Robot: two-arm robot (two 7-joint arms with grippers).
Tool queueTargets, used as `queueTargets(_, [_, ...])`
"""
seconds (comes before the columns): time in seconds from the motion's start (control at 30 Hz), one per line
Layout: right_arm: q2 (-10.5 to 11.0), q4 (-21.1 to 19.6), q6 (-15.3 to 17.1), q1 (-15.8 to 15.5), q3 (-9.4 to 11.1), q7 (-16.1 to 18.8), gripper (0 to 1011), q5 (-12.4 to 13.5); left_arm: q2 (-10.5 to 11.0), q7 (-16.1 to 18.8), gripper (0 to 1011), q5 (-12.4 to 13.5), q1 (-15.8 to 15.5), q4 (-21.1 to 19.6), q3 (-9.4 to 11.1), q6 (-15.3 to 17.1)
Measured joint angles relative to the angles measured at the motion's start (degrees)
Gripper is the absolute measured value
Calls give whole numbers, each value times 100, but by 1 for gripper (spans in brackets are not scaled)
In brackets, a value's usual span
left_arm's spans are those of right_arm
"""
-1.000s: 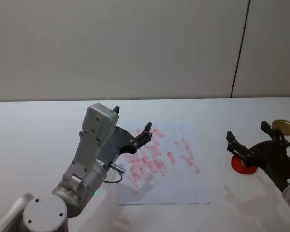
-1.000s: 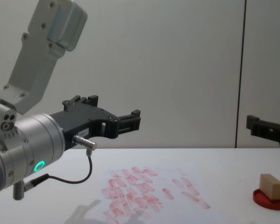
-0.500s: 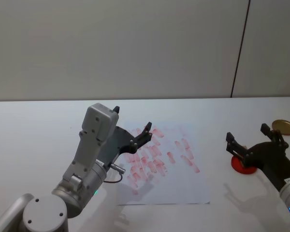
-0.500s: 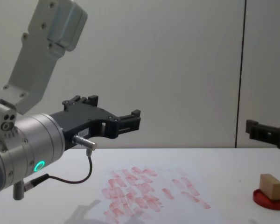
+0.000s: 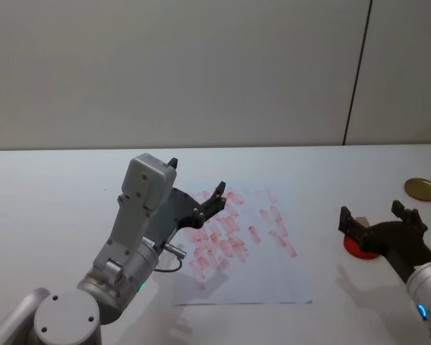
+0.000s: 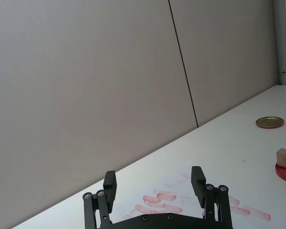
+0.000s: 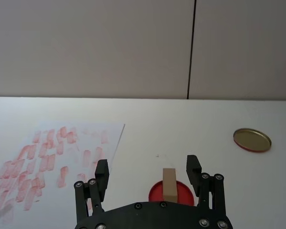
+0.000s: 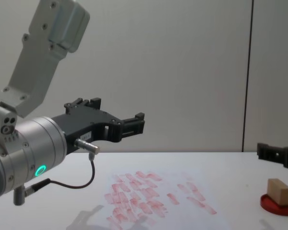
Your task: Use the one hand to pick up the stamp and affix it onto the A4 paper.
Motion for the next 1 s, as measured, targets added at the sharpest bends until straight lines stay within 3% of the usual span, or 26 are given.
queueTargets(0.4, [-212, 422, 415, 289, 49, -256, 1001, 17, 0, 0, 993, 0, 0, 0, 0, 0])
queueTargets(1.0, [-444, 1188, 658, 769, 76, -145, 994, -154, 0, 0, 993, 0, 0, 0, 0, 0])
